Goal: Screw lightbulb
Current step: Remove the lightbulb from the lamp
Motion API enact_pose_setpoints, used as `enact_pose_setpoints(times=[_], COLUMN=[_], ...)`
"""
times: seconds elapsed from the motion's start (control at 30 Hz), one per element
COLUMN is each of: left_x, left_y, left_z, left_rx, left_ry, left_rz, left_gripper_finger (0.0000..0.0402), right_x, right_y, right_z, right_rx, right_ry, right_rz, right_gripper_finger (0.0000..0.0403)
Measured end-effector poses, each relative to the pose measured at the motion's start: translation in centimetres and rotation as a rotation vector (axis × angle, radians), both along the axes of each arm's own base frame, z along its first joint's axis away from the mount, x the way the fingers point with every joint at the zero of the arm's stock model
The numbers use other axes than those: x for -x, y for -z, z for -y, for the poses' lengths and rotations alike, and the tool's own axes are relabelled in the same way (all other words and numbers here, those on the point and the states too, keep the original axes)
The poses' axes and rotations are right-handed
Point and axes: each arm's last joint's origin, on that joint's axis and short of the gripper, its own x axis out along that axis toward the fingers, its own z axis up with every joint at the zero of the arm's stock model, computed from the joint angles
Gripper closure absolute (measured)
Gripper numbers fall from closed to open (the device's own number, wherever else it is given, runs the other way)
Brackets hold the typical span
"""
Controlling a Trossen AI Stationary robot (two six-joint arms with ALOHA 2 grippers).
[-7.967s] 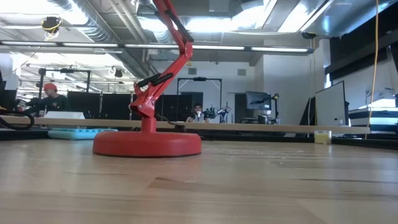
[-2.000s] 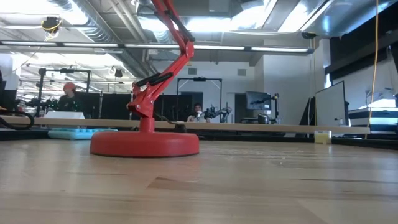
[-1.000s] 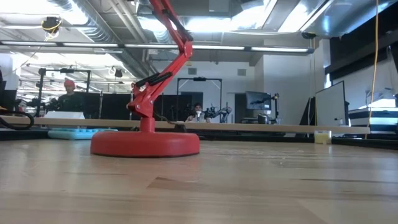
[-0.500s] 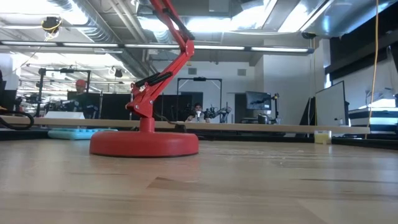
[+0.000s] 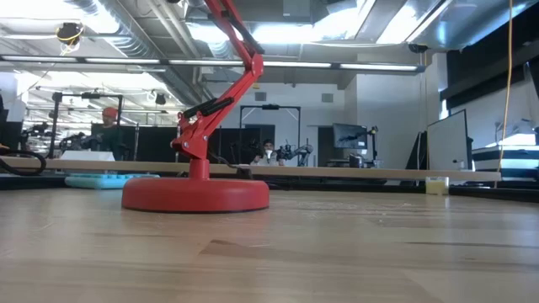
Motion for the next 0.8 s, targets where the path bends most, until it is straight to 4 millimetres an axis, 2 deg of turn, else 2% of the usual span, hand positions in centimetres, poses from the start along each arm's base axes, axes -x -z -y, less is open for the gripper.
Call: enact_pose_setpoints(times=[0.1, 0.37, 0.53, 0.67, 0.8], left_x=[-0.1, -0.1, -0.2, -0.2, -0.2], left_y=[0.0, 0.0, 0.0, 0.0, 0.0], left_z=[0.0, 0.0, -0.3, -0.6, -0.6], left_rx=[-0.003, -0.059, -0.113, -0.161, -0.189], left_ry=[0.005, -0.017, -0.119, -0.205, -0.211], left_rz=[0.0, 0.024, 0.035, 0.038, 0.042], left_gripper_finger=[0.0159, 0.0159, 0.0159, 0.0159, 0.0159], right_x=[0.0, 0.1, 0.1, -1.2, -2.3], right_y=[0.0, 0.1, 0.0, 0.5, 0.8], right_z=[0.0, 0.4, 2.1, 3.9, 6.4], right_rx=[-0.017, -0.079, -0.174, -0.302, -0.438], right_ry=[0.004, 0.058, 0.133, 0.057, -0.014], right_rz=[0.003, 0.005, -0.002, 0.005, 0.071], right_gripper_finger=[0.0104, 0.0104, 0.0104, 0.0104, 0.0104])
